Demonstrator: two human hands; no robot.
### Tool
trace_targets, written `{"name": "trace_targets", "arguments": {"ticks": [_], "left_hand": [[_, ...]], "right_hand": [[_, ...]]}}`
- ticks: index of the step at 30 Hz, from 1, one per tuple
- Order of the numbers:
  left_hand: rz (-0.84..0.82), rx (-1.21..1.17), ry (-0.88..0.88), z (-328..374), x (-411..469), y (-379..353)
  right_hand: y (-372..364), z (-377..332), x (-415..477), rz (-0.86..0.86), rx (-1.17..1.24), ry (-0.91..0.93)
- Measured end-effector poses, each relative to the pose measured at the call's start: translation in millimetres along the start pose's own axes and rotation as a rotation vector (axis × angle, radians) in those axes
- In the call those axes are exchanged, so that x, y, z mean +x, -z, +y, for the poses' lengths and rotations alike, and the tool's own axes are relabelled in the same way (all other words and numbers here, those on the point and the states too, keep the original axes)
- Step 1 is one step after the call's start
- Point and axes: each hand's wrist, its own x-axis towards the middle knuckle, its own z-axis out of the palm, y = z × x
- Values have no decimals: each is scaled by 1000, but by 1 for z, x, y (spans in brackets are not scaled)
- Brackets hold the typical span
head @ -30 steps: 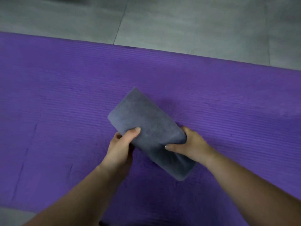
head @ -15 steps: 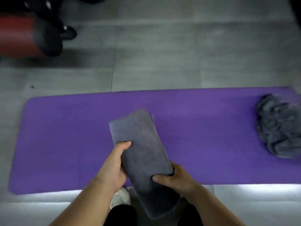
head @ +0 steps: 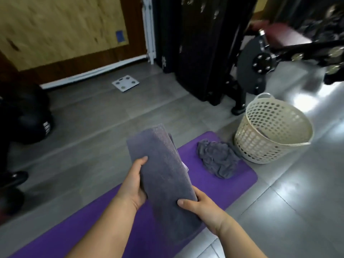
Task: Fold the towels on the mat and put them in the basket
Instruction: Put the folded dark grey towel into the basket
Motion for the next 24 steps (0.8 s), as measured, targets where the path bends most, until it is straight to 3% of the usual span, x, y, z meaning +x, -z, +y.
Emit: {"name": "trace_targets", "arguments": {"ticks": [11, 17, 24], "left_hand": [[-329, 165, 89, -105, -19, -288], [-317, 248, 142, -160, 12, -387], [-333, 256, 204, -220, 83, -477]], "right_hand": [[237, -38, -148, 276, 195, 203], [335, -44, -174, 384, 230, 249], [463, -71, -153, 325, 358, 95]]}}
